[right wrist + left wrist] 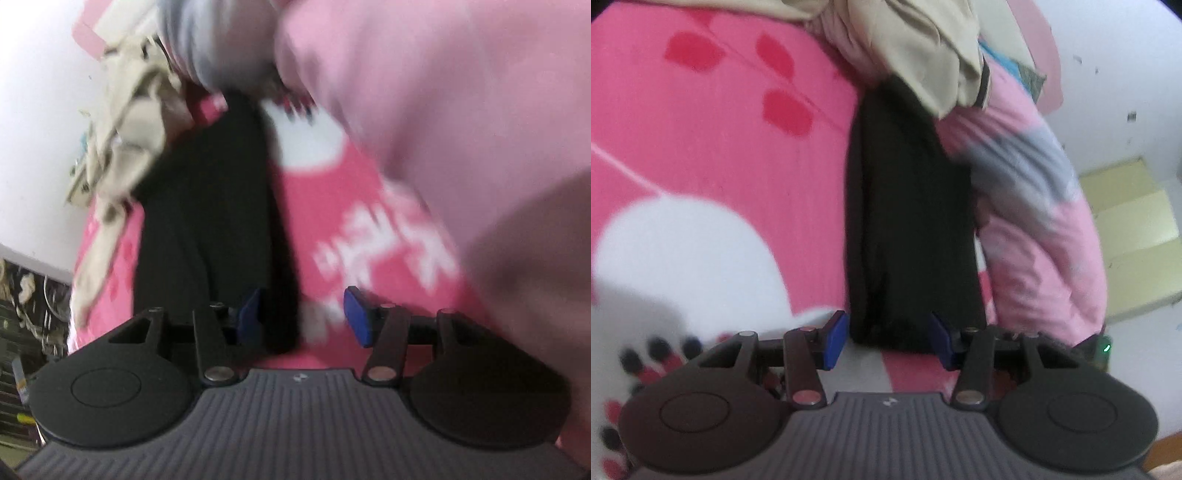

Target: Fold clothes

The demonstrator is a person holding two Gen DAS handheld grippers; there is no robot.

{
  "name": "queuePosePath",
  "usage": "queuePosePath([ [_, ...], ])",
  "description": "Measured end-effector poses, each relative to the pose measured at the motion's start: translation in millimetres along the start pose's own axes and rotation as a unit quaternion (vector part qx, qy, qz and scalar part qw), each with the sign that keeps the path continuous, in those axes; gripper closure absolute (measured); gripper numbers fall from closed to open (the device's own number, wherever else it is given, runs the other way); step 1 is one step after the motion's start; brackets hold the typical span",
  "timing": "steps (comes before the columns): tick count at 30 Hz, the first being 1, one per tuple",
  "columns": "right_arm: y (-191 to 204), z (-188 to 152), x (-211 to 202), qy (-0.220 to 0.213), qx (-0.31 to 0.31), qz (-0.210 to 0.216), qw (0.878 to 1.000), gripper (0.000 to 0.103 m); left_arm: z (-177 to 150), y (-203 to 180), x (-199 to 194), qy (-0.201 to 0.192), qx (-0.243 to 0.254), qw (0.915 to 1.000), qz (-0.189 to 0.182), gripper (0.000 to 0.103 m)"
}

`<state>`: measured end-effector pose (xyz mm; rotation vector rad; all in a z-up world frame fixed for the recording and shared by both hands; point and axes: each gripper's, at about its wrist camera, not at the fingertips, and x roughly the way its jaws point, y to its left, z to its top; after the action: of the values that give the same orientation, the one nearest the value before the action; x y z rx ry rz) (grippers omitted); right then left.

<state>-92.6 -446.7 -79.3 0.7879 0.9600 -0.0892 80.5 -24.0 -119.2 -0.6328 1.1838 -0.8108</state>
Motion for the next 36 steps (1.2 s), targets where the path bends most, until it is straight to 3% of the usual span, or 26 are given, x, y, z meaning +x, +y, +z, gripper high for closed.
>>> queuePosePath([
  [5, 10.2, -1.0, 2.1, 0.010, -0.038, 0.021, 0.999, 0.052, -8.0, -6.1, 12.1, -0.017, 0.027, 0.9993, 0.020, 0.064],
  [9, 30.0, -4.6, 1.7, 0.021, -0.084, 0.021, 0.996, 0.053, -13.8, -1.8, 10.8, -0.028, 0.016, 0.9992, 0.021, 0.071],
  [11, 29.2, -7.8, 11.2, 0.037, -0.090, 0.020, 0.995, 0.058, -16.4, 1.9, 11.4, -0.031, 0.006, 0.9993, 0.017, 0.095],
  [13, 21.7, -9.7, 20.2, 0.039, -0.078, 0.022, 0.996, 0.086, -18.9, 4.0, 12.7, -0.027, 0.001, 0.9996, 0.009, 0.097],
  [15, 15.1, -10.1, 13.2, 0.035, -0.053, 0.050, 0.997, 0.094, -21.8, -2.4, 1.6, -0.049, 0.009, 0.9988, 0.002, 0.098],
  [20, 29.0, -25.0, -28.0, 0.031, -0.058, 0.096, 0.993, 0.096, -40.4, -20.4, -55.2, -0.083, 0.025, 0.9961, -0.016, 0.098],
  [24, 37.2, -64.5, -70.7, 0.069, -0.057, 0.132, 0.987, 0.096, -93.0, -26.2, -107.7, -0.051, 0.043, 0.9977, 0.004, 0.098],
  [26, 31.8, -97.4, -84.9, 0.104, -0.048, 0.137, 0.984, 0.096, -133.0, -19.1, -127.9, -0.026, 0.046, 0.9981, 0.032, 0.098],
  [29, 11.1, -145.6, -83.7, 0.151, -0.029, 0.102, 0.983, 0.096, -180.2, 6.3, -131.8, 0.013, 0.021, 0.9980, 0.059, 0.098],
  [32, -5.7, -167.8, -72.3, 0.165, -0.014, 0.052, 0.985, 0.095, -201.1, 21.5, -123.8, 0.032, 0.042, 0.9941, 0.095, 0.097],
  [36, 7.1, -173.7, -86.5, 0.124, -0.100, -0.067, 0.985, 0.094, -202.5, 30.0, -150.0, 0.010, 0.040, 0.9901, 0.134, 0.096],
])
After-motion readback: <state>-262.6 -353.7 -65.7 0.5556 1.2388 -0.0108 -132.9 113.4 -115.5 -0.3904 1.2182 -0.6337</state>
